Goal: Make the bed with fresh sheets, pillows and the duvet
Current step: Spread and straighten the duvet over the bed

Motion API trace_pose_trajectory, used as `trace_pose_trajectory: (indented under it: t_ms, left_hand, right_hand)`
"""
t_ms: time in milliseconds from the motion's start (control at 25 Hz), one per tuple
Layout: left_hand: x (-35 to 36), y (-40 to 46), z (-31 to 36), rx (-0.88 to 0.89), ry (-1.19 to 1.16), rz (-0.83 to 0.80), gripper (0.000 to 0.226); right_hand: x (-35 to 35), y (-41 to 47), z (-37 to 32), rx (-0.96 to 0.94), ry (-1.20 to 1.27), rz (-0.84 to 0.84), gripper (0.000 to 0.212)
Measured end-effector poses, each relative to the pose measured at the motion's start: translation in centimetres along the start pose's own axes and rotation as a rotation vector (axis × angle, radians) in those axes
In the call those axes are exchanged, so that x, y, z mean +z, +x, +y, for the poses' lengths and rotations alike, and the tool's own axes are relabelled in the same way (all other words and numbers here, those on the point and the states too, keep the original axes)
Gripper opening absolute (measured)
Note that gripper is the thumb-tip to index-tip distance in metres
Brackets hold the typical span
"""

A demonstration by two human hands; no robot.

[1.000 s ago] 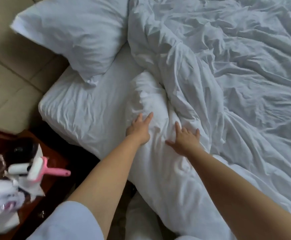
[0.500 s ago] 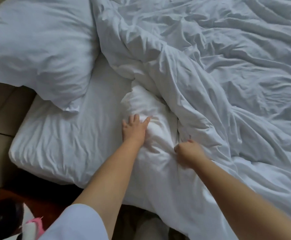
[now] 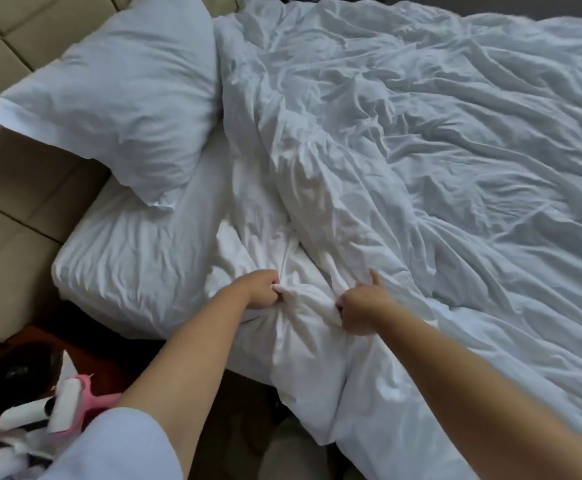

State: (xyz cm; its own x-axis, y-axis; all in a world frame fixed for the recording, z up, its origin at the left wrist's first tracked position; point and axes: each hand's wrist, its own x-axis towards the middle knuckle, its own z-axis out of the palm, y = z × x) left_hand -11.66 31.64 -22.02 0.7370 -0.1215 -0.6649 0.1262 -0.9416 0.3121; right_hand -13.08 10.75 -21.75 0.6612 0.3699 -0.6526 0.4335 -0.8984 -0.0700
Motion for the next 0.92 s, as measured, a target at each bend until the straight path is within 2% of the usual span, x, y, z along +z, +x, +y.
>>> trace_pose_trajectory:
  t_ms: [40,120,200,280,360,400,520,560,600,640,680,720,760,800,840,880,920]
  left_hand:
    - [-0.1,-1.4,0.2,-0.016,-0.074,0.049,0.013]
    - [-0.8,-4.1,1.0,-0.022,-0.225,0.167,0.011]
    - [-1.9,-6.9,2.8,0.019,-0.340,0.226,0.013]
    - [-3.0,-9.9,5.2,0.063,-0.413,0.211,0.013]
    - [-3.3,-12.3,5.8,0.044,-0.525,0.251,0.012]
    - [-3.3,-13.3,5.6,0.024,-0.640,0.308,0.012]
    - [-3.0,-14.4,4.0,-0.069,-1.018,0.561,0.020]
    - [-2.9,-14.4,3.8,-0.169,-0.989,0.646,0.030]
    - [-2.6,-14.0,3.2,-0.324,-0.836,0.681,0.042]
    - [-2.2,-14.2,3.1,-0.477,-0.676,0.660,0.055]
    - [-1.8,-14.0,2.9,-0.575,-0.650,0.626,0.075]
    - [-1.4,-14.2,3.3,-0.623,-0.800,0.560,0.099]
    - [-0.8,-14.2,3.7,-0.605,-1.021,0.479,0.113]
    - [-0.4,-14.4,4.7,-0.520,-1.202,0.353,0.102]
    - [-0.2,-14.5,5.7,-0.420,-1.343,0.249,0.070]
    - [-0.1,-14.7,6.8,-0.351,-1.418,0.222,0.037]
    - [-0.1,-14.5,7.8,-0.320,-1.400,0.286,0.017]
  right_hand:
    - [0.0,-1.0,0.0,-0.010,0.054,0.018,0.046]
    - [-0.6,-2.8,-0.6,-0.025,0.231,0.064,0.088]
    - [-1.5,-4.4,-2.0,-0.062,0.306,0.167,0.109]
    - [-1.9,-5.6,-3.1,-0.077,0.320,0.229,0.098]
    - [-2.6,-7.0,-3.8,-0.077,0.367,0.265,0.064]
    - [-3.1,-7.7,-4.0,-0.083,0.398,0.284,0.052]
    - [-4.8,-10.5,-4.0,-0.124,0.525,0.297,0.034]
    - [-5.3,-11.4,-3.6,-0.132,0.556,0.296,0.030]
    - [-5.6,-12.2,-3.1,-0.131,0.573,0.288,0.028]
    - [-5.8,-12.8,-2.5,-0.120,0.592,0.277,0.028]
    - [-6.0,-13.3,-1.8,-0.104,0.620,0.265,0.031]
    - [-6.0,-13.5,-1.2,-0.088,0.659,0.255,0.035]
    - [-5.9,-13.6,-0.5,-0.076,0.689,0.251,0.038]
    - [-5.9,-13.7,0.0,-0.060,0.703,0.250,0.042]
    - [-5.9,-13.8,0.4,-0.043,0.688,0.248,0.045]
    - [-5.8,-13.8,0.7,-0.027,0.631,0.246,0.048]
    - [-5.6,-13.9,0.9,-0.019,0.541,0.236,0.051]
